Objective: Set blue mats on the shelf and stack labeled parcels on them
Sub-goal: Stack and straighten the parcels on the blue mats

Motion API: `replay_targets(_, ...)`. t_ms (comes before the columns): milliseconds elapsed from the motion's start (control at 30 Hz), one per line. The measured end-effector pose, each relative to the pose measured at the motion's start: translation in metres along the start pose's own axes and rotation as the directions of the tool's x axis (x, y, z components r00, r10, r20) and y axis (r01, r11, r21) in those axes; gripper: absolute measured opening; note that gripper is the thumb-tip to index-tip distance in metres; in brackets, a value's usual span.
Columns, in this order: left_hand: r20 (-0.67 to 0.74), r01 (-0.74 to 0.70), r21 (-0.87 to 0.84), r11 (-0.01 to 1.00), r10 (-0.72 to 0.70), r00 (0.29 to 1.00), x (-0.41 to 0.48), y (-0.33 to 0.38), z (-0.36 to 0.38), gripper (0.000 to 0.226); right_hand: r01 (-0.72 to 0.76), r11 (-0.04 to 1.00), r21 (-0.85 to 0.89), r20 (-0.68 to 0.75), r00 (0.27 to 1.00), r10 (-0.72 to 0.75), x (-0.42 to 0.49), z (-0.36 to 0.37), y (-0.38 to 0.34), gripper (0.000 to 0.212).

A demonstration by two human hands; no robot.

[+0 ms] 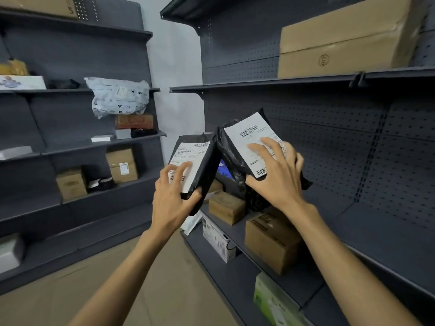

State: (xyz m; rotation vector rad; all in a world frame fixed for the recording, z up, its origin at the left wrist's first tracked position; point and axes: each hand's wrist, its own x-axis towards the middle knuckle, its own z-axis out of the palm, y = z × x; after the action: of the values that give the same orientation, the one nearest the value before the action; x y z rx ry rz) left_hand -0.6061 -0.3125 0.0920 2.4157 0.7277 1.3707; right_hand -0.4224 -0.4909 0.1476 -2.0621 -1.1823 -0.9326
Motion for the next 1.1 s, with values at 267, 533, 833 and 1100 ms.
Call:
replay_targets(267,0.022,0.052,-0.012,0.999,-0.052,0.998,0.079,-0.09,0.048,0.059,0.037,0.998,-0.044,0.046,0.998,-0.035,0.075,0.114,-0.012,0.07)
replay_targets(533,0.003,0.017,-0.024,1.0,-0.017,1.0,0.211,-0.158,0.149,0.058,0.017,0.999,-0.036,0.005,1.0,-0.017,0.184,0.244,0.04,0.075)
replay_targets(833,0.038,0.045,-0.091,0.995,-0.042,0.998,0.357,-0.207,0.271,0.058,-0.13,0.991,0.045,-0.001,0.992,0.13,0.3,0.37,0.097,0.059)
replay_targets(1100,0.182,-0.018,-0.153,0.988,0.046,0.982,0.447,-0.247,0.373,0.057,-0.27,0.959,-0.09,0.054,0.96,0.275,0.341,0.449,0.158,0.056)
